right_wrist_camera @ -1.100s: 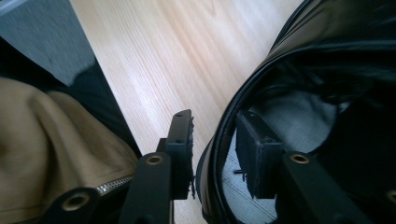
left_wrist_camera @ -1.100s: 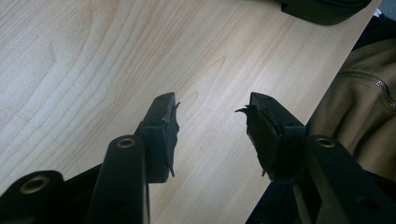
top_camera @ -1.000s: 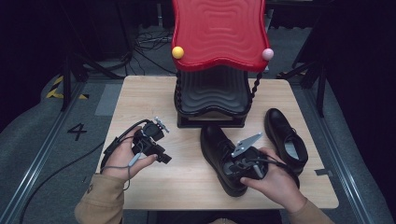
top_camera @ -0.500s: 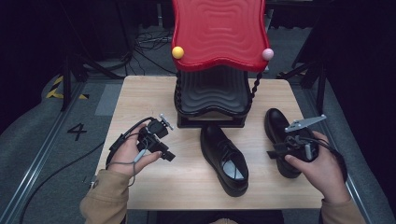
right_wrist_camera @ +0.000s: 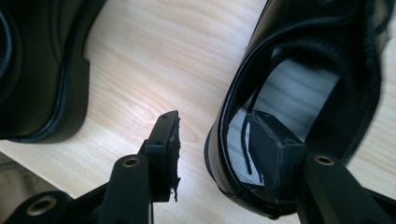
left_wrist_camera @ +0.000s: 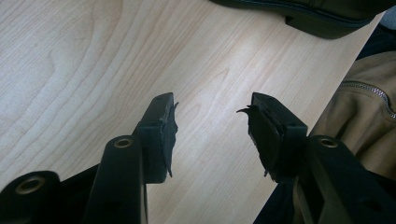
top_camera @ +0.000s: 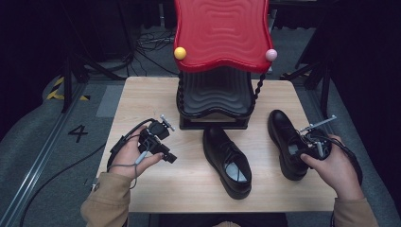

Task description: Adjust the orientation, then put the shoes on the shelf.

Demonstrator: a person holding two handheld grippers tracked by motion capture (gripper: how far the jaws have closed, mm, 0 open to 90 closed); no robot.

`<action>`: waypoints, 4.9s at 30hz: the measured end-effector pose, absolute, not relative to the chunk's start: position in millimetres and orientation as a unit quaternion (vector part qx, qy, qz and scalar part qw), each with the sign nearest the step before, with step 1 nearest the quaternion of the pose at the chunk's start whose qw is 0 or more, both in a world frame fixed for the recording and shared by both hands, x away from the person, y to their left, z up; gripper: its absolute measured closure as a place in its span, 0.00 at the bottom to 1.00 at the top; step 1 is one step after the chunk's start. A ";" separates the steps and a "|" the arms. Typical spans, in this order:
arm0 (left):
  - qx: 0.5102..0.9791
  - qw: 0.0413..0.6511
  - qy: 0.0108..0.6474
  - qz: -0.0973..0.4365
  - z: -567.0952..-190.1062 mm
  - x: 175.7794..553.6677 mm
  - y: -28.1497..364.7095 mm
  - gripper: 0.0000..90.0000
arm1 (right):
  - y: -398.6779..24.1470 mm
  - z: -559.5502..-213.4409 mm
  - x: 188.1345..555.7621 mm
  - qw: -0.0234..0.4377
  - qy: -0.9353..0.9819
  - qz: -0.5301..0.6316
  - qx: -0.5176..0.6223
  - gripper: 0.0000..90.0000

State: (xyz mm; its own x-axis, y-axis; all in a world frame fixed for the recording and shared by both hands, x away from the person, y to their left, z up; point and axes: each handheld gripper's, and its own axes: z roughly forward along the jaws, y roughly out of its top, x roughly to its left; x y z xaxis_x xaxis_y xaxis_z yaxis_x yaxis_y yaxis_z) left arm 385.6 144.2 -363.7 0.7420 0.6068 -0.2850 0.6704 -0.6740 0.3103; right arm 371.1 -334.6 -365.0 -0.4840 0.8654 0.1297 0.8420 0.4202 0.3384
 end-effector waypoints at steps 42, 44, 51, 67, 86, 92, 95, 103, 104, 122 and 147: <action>0.914 0.202 0.341 -0.084 -364.3 394.3 136.8 0.58 | -280.3 -347.3 325.9 0.028 0.898 0.182 0.401 0.95; 0.914 0.203 0.342 -0.083 -364.8 393.5 137.5 0.58 | -273.4 -347.0 325.1 0.037 0.903 0.182 0.388 0.95; 0.910 0.203 0.352 -0.081 -365.5 388.4 146.9 0.58 | -253.8 -352.4 329.4 0.051 0.913 0.181 0.361 0.95; 0.903 0.200 0.371 -0.080 -368.2 379.0 162.0 0.57 | -212.0 -391.8 352.0 0.059 0.925 0.148 0.344 0.87; 0.905 0.197 0.367 -0.087 -372.4 385.7 154.7 0.57 | -235.5 -372.0 353.7 -0.030 0.870 0.267 0.413 0.66; 0.906 0.196 0.364 -0.088 -373.1 387.0 152.2 0.57 | -235.7 -368.2 349.5 -0.029 0.829 0.289 0.477 0.52; 0.908 0.195 0.361 -0.088 -373.1 387.4 151.5 0.57 | -228.2 -378.2 351.2 -0.034 0.822 0.262 0.504 0.48; 0.907 0.192 0.365 -0.087 -375.5 386.6 153.3 0.57 | -204.4 -405.8 361.1 -0.021 0.830 0.208 0.517 0.48; 0.906 0.191 0.367 -0.088 -375.8 385.8 154.0 0.57 | -200.9 -409.0 362.9 -0.016 0.835 0.202 0.512 0.48; 0.897 0.184 0.393 -0.087 -382.4 376.8 167.7 0.57 | -176.9 -421.6 381.2 0.028 0.868 0.123 0.480 0.58; 0.898 0.188 0.388 -0.091 -383.4 382.0 167.3 0.57 | -179.1 -414.4 390.3 0.016 0.873 0.139 0.468 0.88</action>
State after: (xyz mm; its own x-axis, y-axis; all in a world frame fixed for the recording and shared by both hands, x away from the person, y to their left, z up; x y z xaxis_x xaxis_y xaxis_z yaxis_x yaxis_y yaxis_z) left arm 382.0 167.3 -383.4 0.6820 0.6624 -0.3099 0.7311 -0.6282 0.2662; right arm 390.3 -179.1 -414.4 -0.5613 0.8214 0.1015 0.8123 0.5233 0.2575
